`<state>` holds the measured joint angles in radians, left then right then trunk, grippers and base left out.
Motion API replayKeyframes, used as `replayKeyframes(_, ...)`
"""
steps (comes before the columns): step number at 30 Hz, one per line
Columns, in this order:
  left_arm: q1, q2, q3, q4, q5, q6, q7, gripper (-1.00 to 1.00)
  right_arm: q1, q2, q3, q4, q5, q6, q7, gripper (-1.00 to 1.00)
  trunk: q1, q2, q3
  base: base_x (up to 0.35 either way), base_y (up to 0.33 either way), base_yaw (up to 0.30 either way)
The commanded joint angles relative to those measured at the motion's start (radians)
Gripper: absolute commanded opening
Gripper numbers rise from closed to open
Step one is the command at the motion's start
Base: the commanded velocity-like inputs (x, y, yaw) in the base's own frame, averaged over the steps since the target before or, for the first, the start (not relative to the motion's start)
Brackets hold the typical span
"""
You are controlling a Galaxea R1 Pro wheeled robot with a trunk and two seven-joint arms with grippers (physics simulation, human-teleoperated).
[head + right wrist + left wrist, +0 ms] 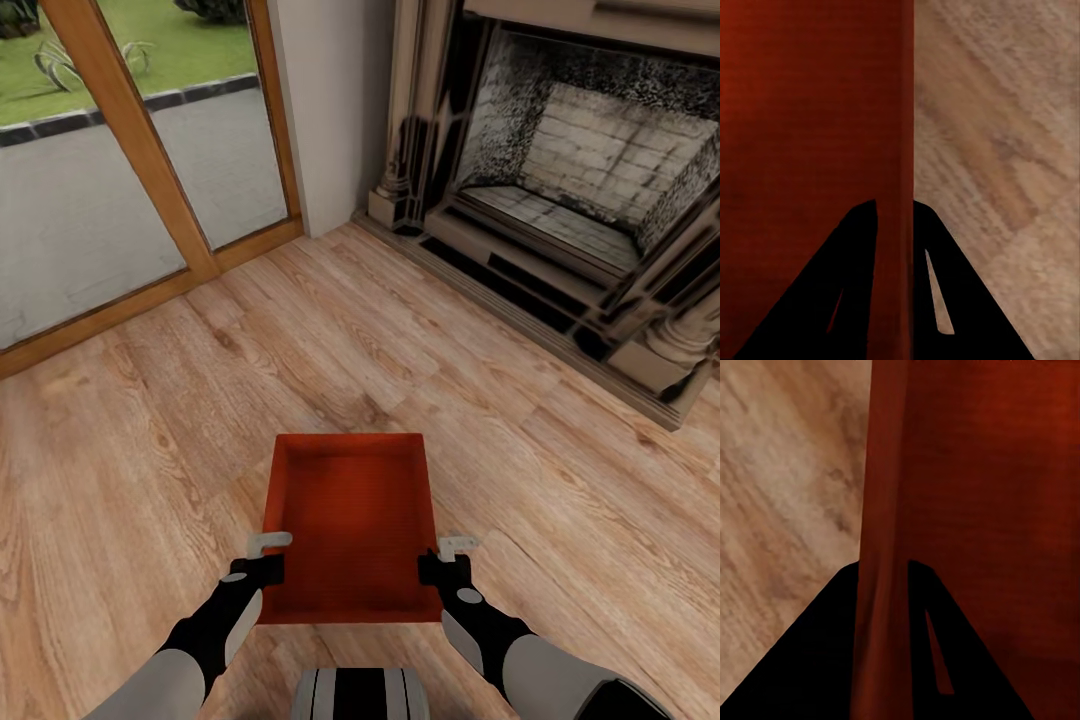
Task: Move the two storage containers from the living room to the garage. In the garage, place one container on the floor and stack the other container on top of it (either order is fine).
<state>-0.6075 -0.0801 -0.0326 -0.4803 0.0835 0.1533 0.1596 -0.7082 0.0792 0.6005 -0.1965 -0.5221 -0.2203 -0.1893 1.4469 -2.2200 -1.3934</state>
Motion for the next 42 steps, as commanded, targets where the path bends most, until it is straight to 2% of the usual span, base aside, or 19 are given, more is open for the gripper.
replayKeyframes(1,0.000,0.000,-0.001,-0.003,-0.001,0.006,0.007,-1.00,-0.001,0.000,0.004,0.002,-0.015,-0.005,-0.005,-1.00,0.000,0.000,-0.001,0.000,0.000,0.000)
replayKeyframes(5,0.000,0.000,0.000,-0.003,-0.001,0.006,0.008,-1.00,-0.001,0.000,0.004,0.002,-0.015,-0.004,-0.005,-1.00,0.000,0.000,-0.001,0.000,0.000,0.000)
replayKeyframes(33,0.000,0.003,0.002,-0.003,0.004,0.006,0.008,-1.00,-0.001,0.001,0.004,0.002,-0.016,0.004,-0.005,-1.00,-0.107,0.196,0.087,0.000,0.000,0.000)
replayKeyframes(42,0.000,0.030,0.002,0.007,0.007,-0.005,0.006,-1.00,-0.001,0.000,0.004,0.002,-0.017,0.003,-0.005,-1.00,-0.142,0.259,0.115,0.000,0.000,0.000)
